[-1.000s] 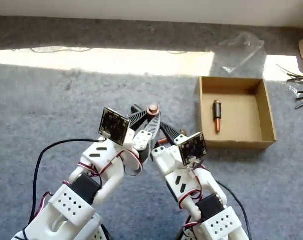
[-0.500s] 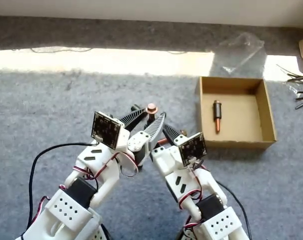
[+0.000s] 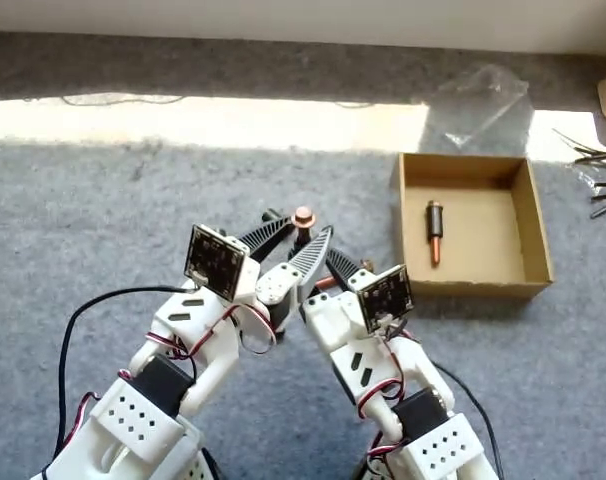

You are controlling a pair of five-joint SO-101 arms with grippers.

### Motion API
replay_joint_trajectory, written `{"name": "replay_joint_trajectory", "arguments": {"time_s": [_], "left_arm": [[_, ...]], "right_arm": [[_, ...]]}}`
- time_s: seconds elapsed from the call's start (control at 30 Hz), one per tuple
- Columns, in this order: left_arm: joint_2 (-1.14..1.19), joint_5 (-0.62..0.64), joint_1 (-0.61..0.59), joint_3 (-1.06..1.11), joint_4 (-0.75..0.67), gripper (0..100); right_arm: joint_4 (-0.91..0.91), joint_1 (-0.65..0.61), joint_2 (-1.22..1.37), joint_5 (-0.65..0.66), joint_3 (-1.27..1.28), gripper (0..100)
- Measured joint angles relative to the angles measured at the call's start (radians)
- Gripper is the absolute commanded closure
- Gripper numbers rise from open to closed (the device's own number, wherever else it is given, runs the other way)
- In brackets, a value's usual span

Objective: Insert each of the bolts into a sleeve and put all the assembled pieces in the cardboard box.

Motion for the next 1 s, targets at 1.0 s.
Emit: {"name": "replay_joint_trajectory", "arguments": {"time_s": [1.0], "left_arm": [[0.0,-0.012,-0.052,-0.002,0.0,85]], "right_arm": [[0.002,0.0,0.002,0.003,0.0,99.3]]}}
